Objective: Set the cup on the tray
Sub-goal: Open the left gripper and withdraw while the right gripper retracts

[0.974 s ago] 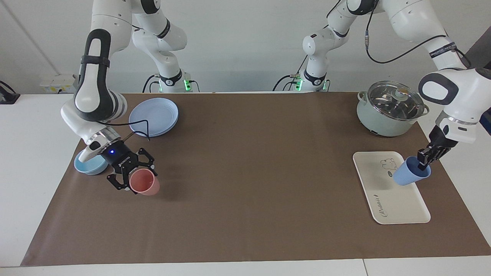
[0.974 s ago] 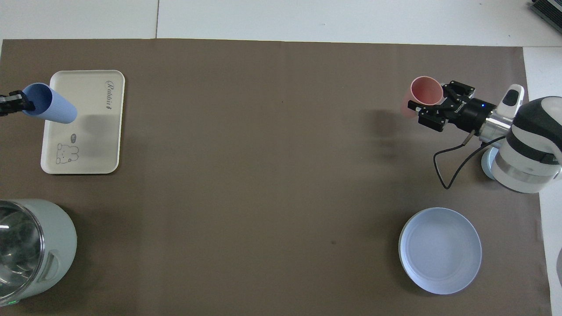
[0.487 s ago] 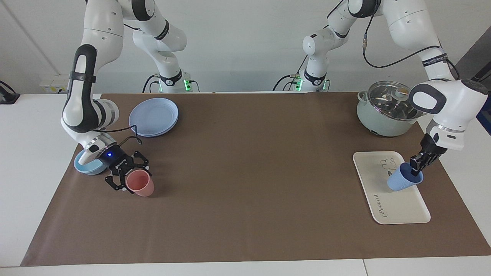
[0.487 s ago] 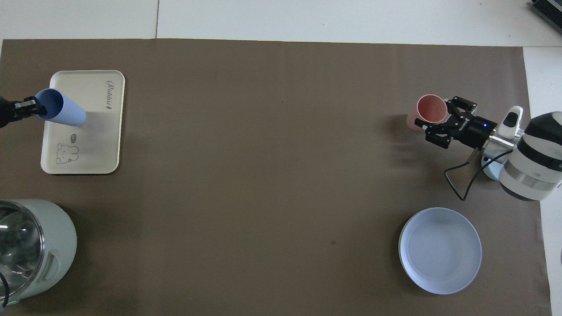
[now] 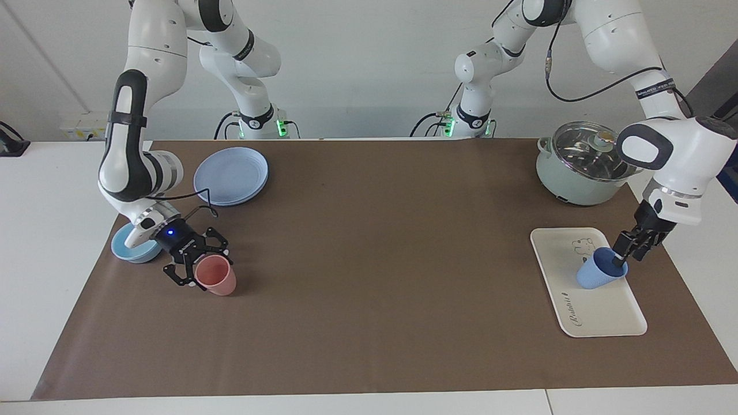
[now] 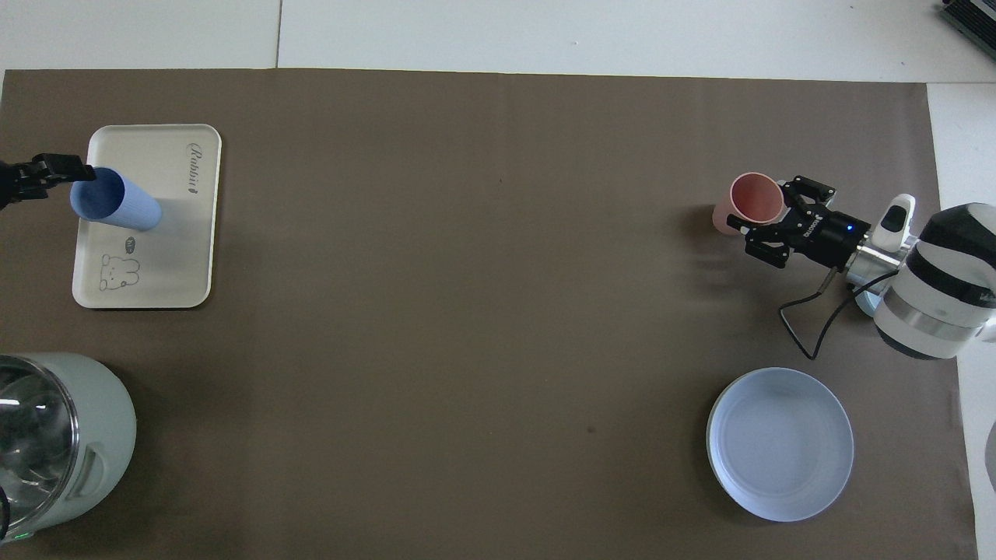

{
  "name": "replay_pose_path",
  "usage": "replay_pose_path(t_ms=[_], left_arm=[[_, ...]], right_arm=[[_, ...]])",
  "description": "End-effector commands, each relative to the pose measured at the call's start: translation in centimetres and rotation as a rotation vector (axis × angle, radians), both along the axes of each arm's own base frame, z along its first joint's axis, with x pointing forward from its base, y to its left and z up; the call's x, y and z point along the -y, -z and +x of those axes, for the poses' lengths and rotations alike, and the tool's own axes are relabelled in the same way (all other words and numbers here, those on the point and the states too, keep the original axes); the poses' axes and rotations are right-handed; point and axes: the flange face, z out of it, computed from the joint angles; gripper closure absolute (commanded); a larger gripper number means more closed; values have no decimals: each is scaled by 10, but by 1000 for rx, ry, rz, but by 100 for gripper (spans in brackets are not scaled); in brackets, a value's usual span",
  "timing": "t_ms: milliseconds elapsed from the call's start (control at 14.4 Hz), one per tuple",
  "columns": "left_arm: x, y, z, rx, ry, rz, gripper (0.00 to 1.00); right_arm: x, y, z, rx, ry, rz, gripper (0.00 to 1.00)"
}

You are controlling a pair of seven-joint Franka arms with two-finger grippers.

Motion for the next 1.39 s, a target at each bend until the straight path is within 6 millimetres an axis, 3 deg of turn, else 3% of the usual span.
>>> replay_pose_path(t_ms=[0,139,278,487,626,765,835,1113,1322], left_arm=[[23,-39,18,-50,56,-18,0],[49,-54,18,-119,119,78,0],[96,-73,18,-186,134,136,0],[157,-107,10,-281,152,144,0],[175,-125,-2,-334,177,151,0],[198,-171,-29,-298,206,171,0],[201,-185,-45,-302,210,181,0],[240,-213,-95,-346,267,237,0],[245,-217,-103,-345,276,243,0]], right_arm=[[0,2,-8,20,14,3,1],[3,0,-8,21,17,10,0],[4,-5,-7,24,21,17,0],[1,-32,-4,-7,64,48,0],[-8,-53,-2,-43,101,49,0],[-8,-69,-1,-85,123,72,0],[-8,-76,0,-110,124,74,0],[0,-131,2,-203,178,-5,0],[-3,-173,7,-279,202,-80,0]])
